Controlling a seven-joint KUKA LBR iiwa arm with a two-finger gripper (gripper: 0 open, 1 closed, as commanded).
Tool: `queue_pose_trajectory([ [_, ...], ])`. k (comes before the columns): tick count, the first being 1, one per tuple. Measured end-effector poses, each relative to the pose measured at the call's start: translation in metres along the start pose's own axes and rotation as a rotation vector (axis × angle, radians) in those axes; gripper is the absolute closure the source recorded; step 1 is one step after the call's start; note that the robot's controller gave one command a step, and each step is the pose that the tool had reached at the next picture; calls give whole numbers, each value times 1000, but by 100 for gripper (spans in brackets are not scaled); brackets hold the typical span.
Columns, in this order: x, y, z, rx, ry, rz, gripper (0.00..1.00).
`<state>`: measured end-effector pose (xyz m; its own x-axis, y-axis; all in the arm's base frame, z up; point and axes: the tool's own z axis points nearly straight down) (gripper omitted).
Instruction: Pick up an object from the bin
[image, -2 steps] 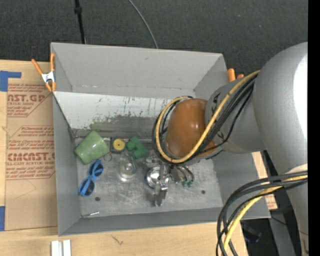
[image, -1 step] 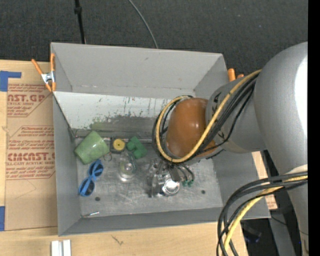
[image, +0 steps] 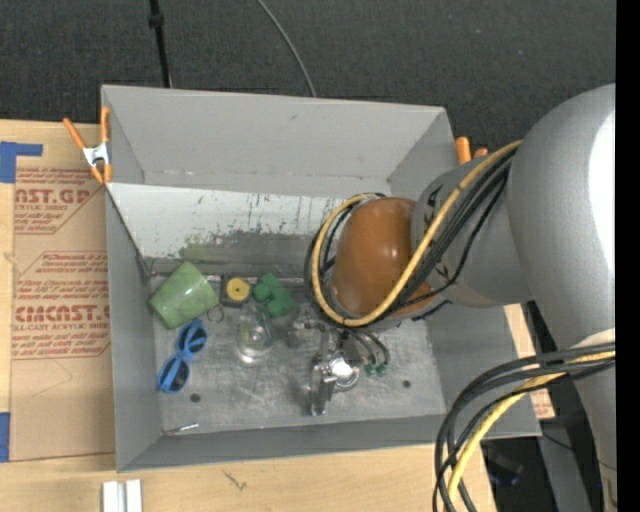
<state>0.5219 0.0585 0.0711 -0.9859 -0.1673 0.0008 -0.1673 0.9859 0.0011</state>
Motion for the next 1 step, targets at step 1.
queue_pose_trajectory([
  [1,44,-54,-4,4,-22,-207,0],
])
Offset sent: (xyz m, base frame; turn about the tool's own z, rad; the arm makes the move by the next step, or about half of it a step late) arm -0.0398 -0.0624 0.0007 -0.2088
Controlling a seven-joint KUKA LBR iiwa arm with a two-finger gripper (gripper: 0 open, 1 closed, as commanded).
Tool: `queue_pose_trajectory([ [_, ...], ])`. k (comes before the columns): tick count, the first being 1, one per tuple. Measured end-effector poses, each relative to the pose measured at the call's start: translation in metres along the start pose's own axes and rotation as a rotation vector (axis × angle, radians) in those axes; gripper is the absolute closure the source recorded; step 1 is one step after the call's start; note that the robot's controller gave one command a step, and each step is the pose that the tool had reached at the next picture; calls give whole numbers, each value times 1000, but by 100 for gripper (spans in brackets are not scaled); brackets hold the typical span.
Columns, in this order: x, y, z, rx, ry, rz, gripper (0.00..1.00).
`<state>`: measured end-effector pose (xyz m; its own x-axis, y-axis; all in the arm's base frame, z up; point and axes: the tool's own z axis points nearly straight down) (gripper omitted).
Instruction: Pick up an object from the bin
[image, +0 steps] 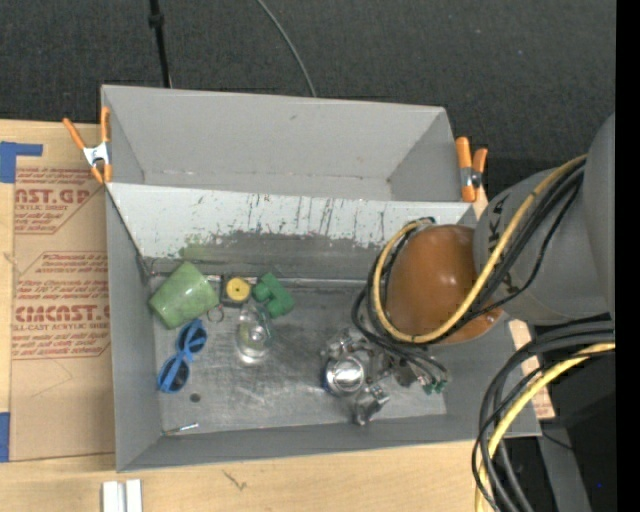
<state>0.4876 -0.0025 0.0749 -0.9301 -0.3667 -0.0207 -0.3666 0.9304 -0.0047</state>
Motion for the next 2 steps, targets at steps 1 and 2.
queue_pose_trajectory([
  [1,-1,0,0,0,-1,0,100],
  [2,7,-28,-176,-1,13,48,100],
])
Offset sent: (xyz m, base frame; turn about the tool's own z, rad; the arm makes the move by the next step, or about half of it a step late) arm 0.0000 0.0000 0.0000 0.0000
